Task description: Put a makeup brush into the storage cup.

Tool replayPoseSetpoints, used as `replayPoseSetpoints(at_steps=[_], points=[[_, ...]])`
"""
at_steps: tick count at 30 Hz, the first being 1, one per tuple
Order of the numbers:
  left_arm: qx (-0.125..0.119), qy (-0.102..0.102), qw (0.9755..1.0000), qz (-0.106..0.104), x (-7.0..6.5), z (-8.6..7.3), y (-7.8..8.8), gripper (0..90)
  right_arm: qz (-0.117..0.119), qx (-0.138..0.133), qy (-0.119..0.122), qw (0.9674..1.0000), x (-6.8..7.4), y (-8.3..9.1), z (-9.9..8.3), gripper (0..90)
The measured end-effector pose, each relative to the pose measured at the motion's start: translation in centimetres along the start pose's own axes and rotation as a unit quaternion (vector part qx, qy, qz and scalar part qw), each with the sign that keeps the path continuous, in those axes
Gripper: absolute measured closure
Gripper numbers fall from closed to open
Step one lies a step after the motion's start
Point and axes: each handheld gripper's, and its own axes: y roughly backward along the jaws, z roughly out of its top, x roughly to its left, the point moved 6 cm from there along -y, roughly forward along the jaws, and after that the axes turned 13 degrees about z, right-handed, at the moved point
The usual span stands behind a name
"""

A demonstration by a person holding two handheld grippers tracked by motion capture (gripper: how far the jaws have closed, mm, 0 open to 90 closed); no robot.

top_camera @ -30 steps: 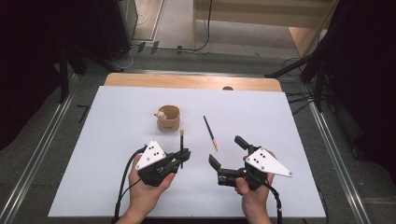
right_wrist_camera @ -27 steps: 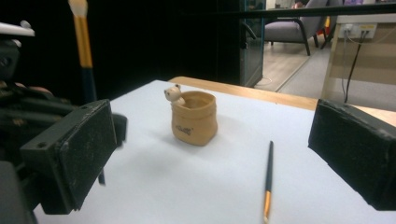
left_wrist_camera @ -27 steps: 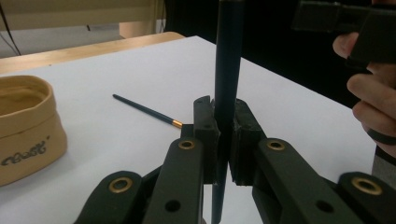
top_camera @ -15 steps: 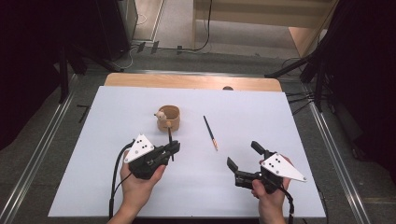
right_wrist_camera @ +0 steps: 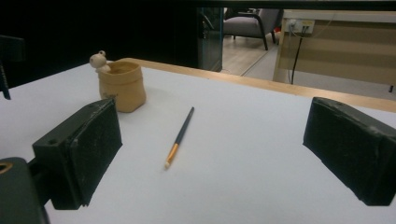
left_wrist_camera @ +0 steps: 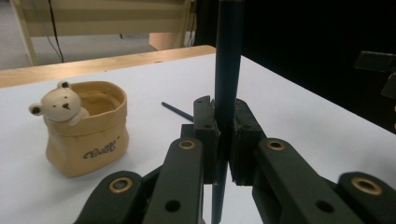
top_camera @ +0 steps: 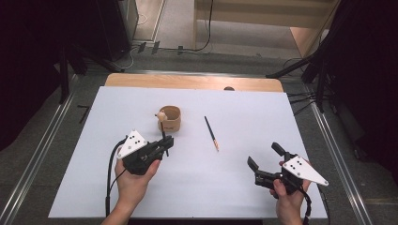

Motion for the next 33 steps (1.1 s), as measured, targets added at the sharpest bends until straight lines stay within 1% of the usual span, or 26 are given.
replayPoseSetpoints(at_steps=[5, 7, 12, 14, 16, 17, 21, 25, 27, 29, 31, 33], points=[[-0.005, 0.002, 1.0, 0.007, 0.6, 0.1, -0.1, 84.7, -0.002, -0.002, -0.006, 1.0, -1.1, 0.6, -0.5, 4.9], [-0.007, 0.003, 0.9999, 0.01, 0.8, 0.1, -0.2, 84.7, -0.005, -0.002, 0.0, 1.0, -1.5, 0.9, -0.7, 4.9], [-0.008, 0.006, 0.9999, 0.013, 1.1, 0.5, -0.4, 84.7, -0.018, -0.002, 0.005, 0.9998, -2.5, 1.7, -1.2, 4.4], [-0.01, 0.005, 0.9998, 0.015, 1.3, 0.7, -0.5, 84.7, -0.012, 0.005, 0.001, 0.9999, -2.7, 1.9, -1.5, 4.6], [-0.014, 0.005, 0.9997, 0.019, 1.5, 0.9, -0.6, 84.7, -0.013, 0.013, 0.006, 0.9998, -2.9, 2.1, -1.8, 3.4], [-0.014, 0.009, 0.9997, 0.02, 1.7, 1.0, -0.6, 84.7, -0.01, 0.017, 0.007, 0.9998, -2.9, 2.2, -1.9, 0.9], [-0.017, 0.015, 0.9995, 0.023, 2.1, 1.3, -1.0, 84.7, -0.004, 0.013, 0.003, 0.9999, -3.1, 2.7, -2.0, 0.0], [-0.021, 0.012, 0.9994, 0.024, 2.2, 1.8, -1.4, 84.7, -0.007, 0.006, -0.008, 0.9999, -3.5, 3.1, -2.0, 0.0], [-0.021, 0.01, 0.9994, 0.026, 2.3, 1.8, -1.7, 84.7, -0.015, 0.01, -0.006, 0.9998, -3.6, 3.2, -2.2, 0.0], [-0.023, 0.011, 0.9993, 0.027, 2.3, 2.0, -2.0, 84.7, -0.02, 0.015, -0.004, 0.9997, -3.6, 3.2, -2.4, 0.0], [-0.026, 0.015, 0.9992, 0.027, 2.4, 2.2, -2.2, 84.7, -0.017, 0.015, -0.011, 0.9997, -3.6, 3.2, -2.6, 0.0], [-0.027, 0.017, 0.9991, 0.027, 2.4, 2.3, -2.3, 84.7, -0.018, 0.014, -0.01, 0.9997, -3.6, 3.3, -2.5, 0.0]])
